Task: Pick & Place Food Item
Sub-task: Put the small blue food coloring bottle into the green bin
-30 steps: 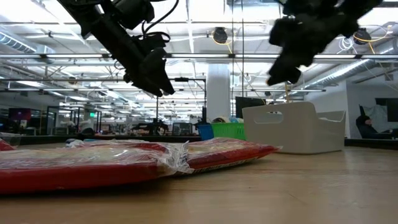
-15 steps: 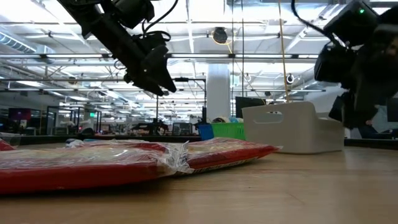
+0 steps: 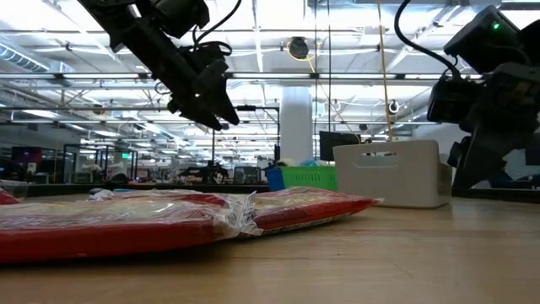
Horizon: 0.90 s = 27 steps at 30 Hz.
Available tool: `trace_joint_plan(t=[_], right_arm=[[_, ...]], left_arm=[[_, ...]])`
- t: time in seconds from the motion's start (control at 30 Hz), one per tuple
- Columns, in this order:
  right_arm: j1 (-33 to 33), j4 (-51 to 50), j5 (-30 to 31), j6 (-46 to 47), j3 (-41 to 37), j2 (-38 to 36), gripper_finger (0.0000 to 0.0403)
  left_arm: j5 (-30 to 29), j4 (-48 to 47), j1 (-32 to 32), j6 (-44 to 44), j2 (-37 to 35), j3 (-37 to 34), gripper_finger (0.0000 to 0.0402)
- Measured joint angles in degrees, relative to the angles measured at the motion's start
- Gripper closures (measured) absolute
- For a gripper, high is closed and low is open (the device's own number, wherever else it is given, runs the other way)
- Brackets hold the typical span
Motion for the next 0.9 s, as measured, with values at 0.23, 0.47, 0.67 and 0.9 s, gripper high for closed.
trace_joint_plan(t=[0.23,0.47,0.67,0.9], right_arm=[[0.0,5.0,-6.2,2.7,0.0,-4.6,0.0241],[0.0,15.7,-6.1,-3.9,0.0,-11.1,0.0243],[0.0,33.0,-2.0,-21.4,0.0,-12.7,0.0241],[-0.4,43.7,-1.5,-37.5,0.1,-12.4,0.0243]], left_arm=[[0.0,-1.4,0.0,3.2,-0.5,0.0,0.0055],[0.7,-13.5,-0.5,-0.4,-3.5,0.0,0.0055],[9.5,-25.6,-2.2,-4.5,-2.1,0.0,0.0055],[10.9,-40.9,-6.1,-7.6,-1.4,0.0,0.0055]])
